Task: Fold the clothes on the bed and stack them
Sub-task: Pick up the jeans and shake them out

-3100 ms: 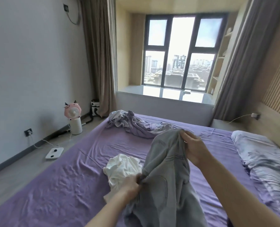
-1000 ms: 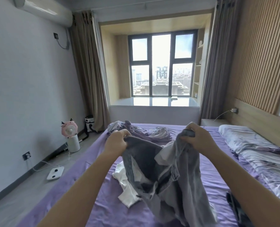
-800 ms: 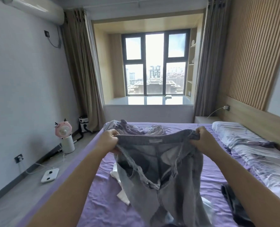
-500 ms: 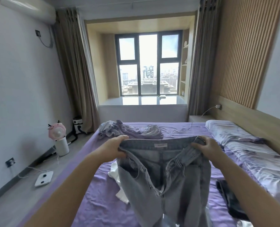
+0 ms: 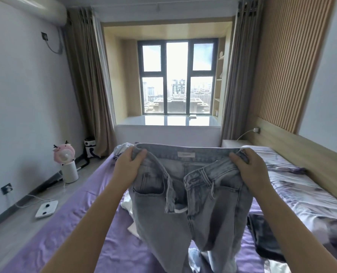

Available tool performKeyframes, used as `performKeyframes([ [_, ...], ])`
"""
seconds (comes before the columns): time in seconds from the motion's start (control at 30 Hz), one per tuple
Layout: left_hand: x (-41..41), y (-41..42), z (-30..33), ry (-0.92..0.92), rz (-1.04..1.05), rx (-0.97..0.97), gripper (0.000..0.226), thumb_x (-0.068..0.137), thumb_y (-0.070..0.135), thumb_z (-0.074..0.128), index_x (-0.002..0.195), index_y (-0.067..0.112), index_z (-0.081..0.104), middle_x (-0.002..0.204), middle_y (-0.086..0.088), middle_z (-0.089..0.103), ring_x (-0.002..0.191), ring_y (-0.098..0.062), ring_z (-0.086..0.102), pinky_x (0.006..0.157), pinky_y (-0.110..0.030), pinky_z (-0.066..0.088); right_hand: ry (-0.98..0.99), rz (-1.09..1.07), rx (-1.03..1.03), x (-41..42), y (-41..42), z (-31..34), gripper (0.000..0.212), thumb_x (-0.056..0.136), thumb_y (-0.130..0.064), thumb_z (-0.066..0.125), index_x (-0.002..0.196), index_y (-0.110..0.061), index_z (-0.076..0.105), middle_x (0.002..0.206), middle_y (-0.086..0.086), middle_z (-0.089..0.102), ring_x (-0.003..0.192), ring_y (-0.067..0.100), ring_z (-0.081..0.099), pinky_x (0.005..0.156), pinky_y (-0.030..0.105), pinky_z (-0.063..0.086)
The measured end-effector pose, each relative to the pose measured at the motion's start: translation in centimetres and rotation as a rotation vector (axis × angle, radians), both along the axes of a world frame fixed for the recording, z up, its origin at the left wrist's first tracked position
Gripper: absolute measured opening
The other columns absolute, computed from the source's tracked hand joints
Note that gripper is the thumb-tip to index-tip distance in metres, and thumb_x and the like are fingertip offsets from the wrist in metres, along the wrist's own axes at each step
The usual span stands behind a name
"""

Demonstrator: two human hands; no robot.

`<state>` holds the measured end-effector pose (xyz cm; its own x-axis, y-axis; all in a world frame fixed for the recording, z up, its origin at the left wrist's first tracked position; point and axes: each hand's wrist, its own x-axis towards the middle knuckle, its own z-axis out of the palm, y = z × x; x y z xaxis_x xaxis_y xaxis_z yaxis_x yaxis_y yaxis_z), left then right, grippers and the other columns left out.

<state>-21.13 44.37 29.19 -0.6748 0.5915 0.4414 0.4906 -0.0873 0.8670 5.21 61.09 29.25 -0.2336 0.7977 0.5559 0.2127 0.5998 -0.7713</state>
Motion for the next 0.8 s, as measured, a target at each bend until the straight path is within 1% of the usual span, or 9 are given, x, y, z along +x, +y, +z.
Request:
performKeyframes([
  [0.07, 1.0, -0.1, 0.3, 0.036, 0.081, -0.006, 0.013, 0.091, 0.028, 0.061, 0.089, 0.015, 0.062, 0.087, -0.001, 0.066, 0.087, -0.023, 0.061, 0.083, -0.035, 0.047, 0.037, 0.041, -0.070, 1.1, -0.2, -0.2, 0.028, 0.087, -0.021, 0.064, 0.065, -0.016, 0.047, 0.064, 0.000, 0.052, 0.064, 0.015, 0.046, 0.061, 0.032, 0.035],
  [0.13, 1.7, -0.9, 0.6, 0.022, 0.088, -0.037, 0.007, 0.088, 0.029, 0.064, 0.087, 0.022, 0.064, 0.089, -0.002, 0.067, 0.089, -0.022, 0.062, 0.085, -0.036, 0.047, 0.092, 0.120, -0.168, 2.2, -0.5, -0.4, 0.023, 0.086, -0.019, 0.065, 0.067, -0.015, 0.053, 0.067, 0.002, 0.058, 0.065, 0.016, 0.051, 0.063, 0.031, 0.041],
  [0.2, 2.3, -1.9, 1.0, -0.084, 0.005, -0.029, 0.005, 0.085, 0.025, 0.068, 0.088, 0.023, 0.067, 0.090, -0.004, 0.069, 0.086, -0.022, 0.064, 0.084, -0.036, 0.051, 0.204, 0.252, -0.314, 3.0, -0.5, -0.8, 0.012, 0.086, -0.013, 0.064, 0.075, -0.011, 0.061, 0.074, 0.007, 0.064, 0.067, 0.017, 0.058, 0.063, 0.027, 0.050],
  [0.3, 3.1, -2.7, 0.8, -0.271, -0.124, -0.056, 0.005, 0.087, 0.009, 0.064, 0.091, 0.007, 0.064, 0.074, -0.003, 0.070, 0.066, -0.014, 0.067, 0.064, -0.026, 0.057, 0.265, 0.350, -0.480, 3.6, -0.1, -2.6, 0.002, 0.084, -0.009, 0.065, 0.084, -0.007, 0.067, 0.080, 0.010, 0.069, 0.070, 0.018, 0.065, 0.067, 0.030, 0.056],
  [0.37, 3.1, -2.7, -0.6, -0.331, -0.136, -0.160, 0.002, 0.088, 0.007, 0.062, 0.089, 0.006, 0.063, 0.069, -0.003, 0.069, 0.059, -0.013, 0.066, 0.057, -0.023, 0.056, 0.227, 0.347, -0.495, 3.4, 0.5, -4.8, 0.001, 0.083, -0.008, 0.067, 0.083, -0.008, 0.068, 0.079, 0.010, 0.070, 0.070, 0.018, 0.065, 0.067, 0.031, 0.055],
  [0.43, 2.1, -2.4, -3.6, -0.333, -0.132, -0.273, 0.008, 0.088, 0.011, 0.065, 0.093, 0.005, 0.064, 0.079, -0.008, 0.069, 0.067, -0.017, 0.066, 0.064, -0.027, 0.056, 0.155, 0.346, -0.515, 3.0, 1.0, -7.6, 0.002, 0.082, -0.008, 0.068, 0.080, -0.008, 0.067, 0.076, 0.010, 0.070, 0.069, 0.019, 0.064, 0.064, 0.030, 0.054],
  [0.5, 0.8, -2.1, -7.6, -0.328, -0.109, -0.386, 0.011, 0.085, 0.017, 0.069, 0.092, 0.010, 0.065, 0.085, -0.007, 0.069, 0.074, -0.017, 0.065, 0.068, -0.028, 0.054, 0.074, 0.343, -0.590, 2.3, 1.6, -11.4, 0.004, 0.082, -0.008, 0.068, 0.079, -0.007, 0.066, 0.075, 0.008, 0.069, 0.068, 0.019, 0.064, 0.060, 0.027, 0.052],
  [0.63, -0.7, -1.3, -16.4, -0.429, -0.058, -0.489, 0.017, 0.082, 0.016, 0.073, 0.094, 0.008, 0.066, 0.085, -0.006, 0.070, 0.074, -0.016, 0.066, 0.062, -0.021, 0.053, -0.080, 0.257, -0.710, 0.6, 2.0, -19.8, 0.010, 0.082, -0.012, 0.070, 0.081, -0.004, 0.063, 0.075, 0.008, 0.065, 0.069, 0.020, 0.059, 0.060, 0.029, 0.046],
  [0.8, -3.9, 0.9, -25.3, -0.559, -0.036, -0.576, 0.012, 0.080, 0.012, 0.074, 0.087, 0.007, 0.066, 0.084, -0.011, 0.070, 0.079, -0.024, 0.066, 0.078, -0.037, 0.053, -0.208, 0.126, -0.750, -2.4, 3.6, -28.7, 0.012, 0.081, -0.013, 0.071, 0.080, -0.005, 0.063, 0.080, 0.013, 0.067, 0.075, 0.025, 0.060, 0.071, 0.041, 0.046],
])
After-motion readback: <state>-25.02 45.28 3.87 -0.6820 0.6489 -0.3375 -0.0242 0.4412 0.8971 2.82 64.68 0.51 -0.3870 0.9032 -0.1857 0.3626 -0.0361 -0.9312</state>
